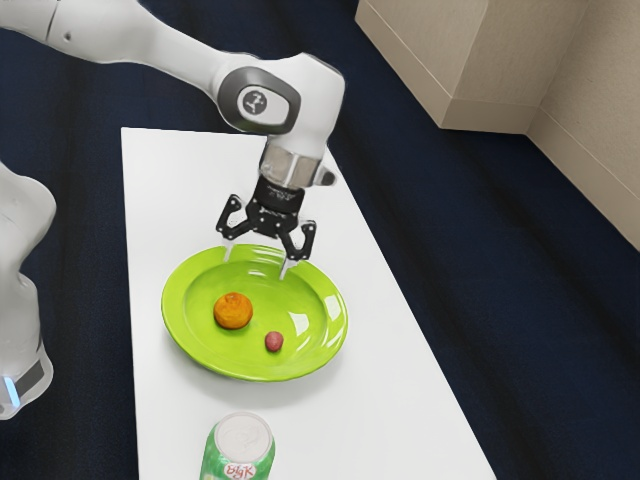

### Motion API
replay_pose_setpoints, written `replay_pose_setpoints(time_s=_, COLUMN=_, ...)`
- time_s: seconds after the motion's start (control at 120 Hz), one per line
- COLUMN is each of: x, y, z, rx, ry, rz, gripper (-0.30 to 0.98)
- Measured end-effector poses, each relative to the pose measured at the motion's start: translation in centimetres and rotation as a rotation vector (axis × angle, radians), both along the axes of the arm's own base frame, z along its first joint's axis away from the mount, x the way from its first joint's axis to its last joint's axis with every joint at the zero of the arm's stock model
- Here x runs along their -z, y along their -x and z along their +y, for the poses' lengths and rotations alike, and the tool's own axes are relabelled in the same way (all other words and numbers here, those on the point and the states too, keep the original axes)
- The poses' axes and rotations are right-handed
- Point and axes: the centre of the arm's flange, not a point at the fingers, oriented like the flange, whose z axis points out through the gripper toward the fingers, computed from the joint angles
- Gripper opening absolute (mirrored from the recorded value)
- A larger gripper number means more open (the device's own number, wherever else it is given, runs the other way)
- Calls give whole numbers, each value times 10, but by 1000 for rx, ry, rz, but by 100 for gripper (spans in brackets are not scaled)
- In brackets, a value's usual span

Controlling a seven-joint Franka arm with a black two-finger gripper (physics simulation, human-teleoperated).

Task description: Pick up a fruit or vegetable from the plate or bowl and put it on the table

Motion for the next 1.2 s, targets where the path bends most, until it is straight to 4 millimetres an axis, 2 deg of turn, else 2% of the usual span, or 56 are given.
replay_pose_setpoints(time_s=0.125, x=-1, y=29, z=-19, rx=72, ry=36, rz=-86, gripper=69)
replay_pose_setpoints(time_s=0.325, x=19, y=46, z=-26, rx=102, ry=78, rz=-113, gripper=69)
replay_pose_setpoints(time_s=0.633, x=26, y=41, z=-13, rx=94, ry=88, rz=-150, gripper=68)
replay_pose_setpoints(time_s=0.833, x=46, y=33, z=-14, rx=98, ry=84, rz=-121, gripper=69)
replay_pose_setpoints(time_s=1.0, x=62, y=38, z=-16, rx=100, ry=96, rz=-104, gripper=69)
replay_pose_setpoints(time_s=1.2, x=67, y=39, z=-22, rx=116, ry=102, rz=-118, gripper=67)
